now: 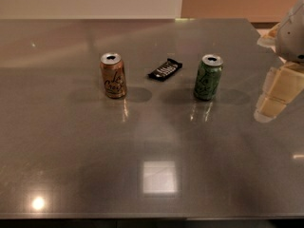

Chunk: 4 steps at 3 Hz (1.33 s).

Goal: Move green can near rxbar chocolate

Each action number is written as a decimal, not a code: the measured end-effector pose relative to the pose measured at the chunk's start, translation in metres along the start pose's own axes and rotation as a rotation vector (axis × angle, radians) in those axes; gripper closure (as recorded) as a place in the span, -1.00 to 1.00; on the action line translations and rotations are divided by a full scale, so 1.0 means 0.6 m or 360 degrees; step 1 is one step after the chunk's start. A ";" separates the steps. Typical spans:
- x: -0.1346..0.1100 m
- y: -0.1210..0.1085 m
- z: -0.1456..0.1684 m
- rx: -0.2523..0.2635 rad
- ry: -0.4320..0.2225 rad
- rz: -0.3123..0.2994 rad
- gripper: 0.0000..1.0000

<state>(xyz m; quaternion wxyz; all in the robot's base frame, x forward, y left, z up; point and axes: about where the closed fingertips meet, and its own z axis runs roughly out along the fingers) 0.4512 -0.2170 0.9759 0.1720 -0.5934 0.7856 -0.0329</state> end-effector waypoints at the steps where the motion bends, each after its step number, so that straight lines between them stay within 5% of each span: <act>1: -0.011 -0.031 0.024 0.0015 -0.0046 0.0045 -1.00; 4: -0.044 -0.109 0.125 -0.0057 -0.0157 0.0221 -1.00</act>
Offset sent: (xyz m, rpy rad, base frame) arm 0.0747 0.0132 -0.0364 0.1118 -0.0074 -0.0712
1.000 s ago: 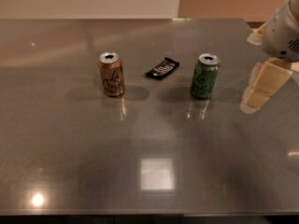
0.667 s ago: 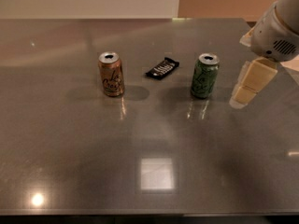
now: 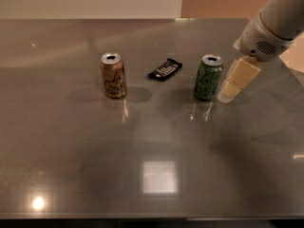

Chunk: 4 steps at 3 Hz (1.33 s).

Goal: Move green can near rxbar chocolate

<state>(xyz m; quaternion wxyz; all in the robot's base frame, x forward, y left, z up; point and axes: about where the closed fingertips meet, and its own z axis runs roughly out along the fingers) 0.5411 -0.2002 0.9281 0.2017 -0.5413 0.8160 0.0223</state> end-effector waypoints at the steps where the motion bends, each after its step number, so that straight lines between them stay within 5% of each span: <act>1: -0.011 -0.019 0.026 -0.0036 -0.0038 0.0055 -1.00; 3: -0.032 -0.047 0.068 -0.0095 -0.0105 0.0140 -1.00; 4: -0.041 -0.054 0.082 -0.0109 -0.0132 0.0157 -0.65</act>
Offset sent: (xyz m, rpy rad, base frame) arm 0.0499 0.0148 -0.0272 0.1232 0.0573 -0.0631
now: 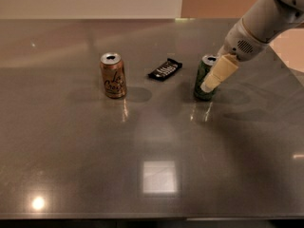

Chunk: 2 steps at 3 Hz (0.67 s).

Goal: Move green can near rxbar chocolate

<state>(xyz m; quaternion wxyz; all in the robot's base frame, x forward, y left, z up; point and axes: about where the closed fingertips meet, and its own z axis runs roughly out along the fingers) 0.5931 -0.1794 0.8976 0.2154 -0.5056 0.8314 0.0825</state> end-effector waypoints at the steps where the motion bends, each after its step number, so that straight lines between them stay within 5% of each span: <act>1: -0.005 -0.003 0.008 -0.0007 -0.0014 0.0008 -0.19; 2: -0.017 -0.008 0.009 -0.0007 -0.0031 0.0002 0.27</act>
Offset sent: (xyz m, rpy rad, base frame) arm 0.0297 0.0255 0.0264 0.0386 -0.0500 0.0256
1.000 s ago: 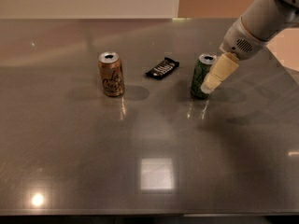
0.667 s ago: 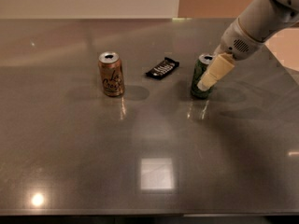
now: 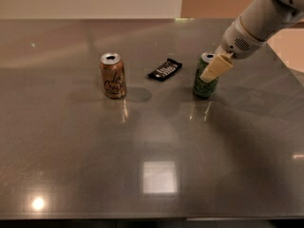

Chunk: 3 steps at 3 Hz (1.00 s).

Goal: Move green can near rxbar chocolate

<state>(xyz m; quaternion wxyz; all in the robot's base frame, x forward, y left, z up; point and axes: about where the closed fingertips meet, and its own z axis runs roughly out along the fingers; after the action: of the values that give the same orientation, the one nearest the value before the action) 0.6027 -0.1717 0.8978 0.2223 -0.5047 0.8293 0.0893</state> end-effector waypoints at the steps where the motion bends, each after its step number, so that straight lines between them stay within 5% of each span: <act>1: -0.037 -0.012 -0.006 0.0013 -0.0039 -0.0043 0.74; 2: -0.071 -0.027 -0.004 0.0017 -0.0059 -0.0093 1.00; 3: -0.090 -0.037 0.013 -0.0010 -0.0060 -0.0116 1.00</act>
Offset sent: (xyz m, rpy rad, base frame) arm 0.0503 0.0380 0.0386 0.0133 -0.0777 0.0791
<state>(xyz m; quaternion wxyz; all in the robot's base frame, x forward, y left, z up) 0.6454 -0.1363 0.9176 0.2395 -0.5335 0.8058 0.0932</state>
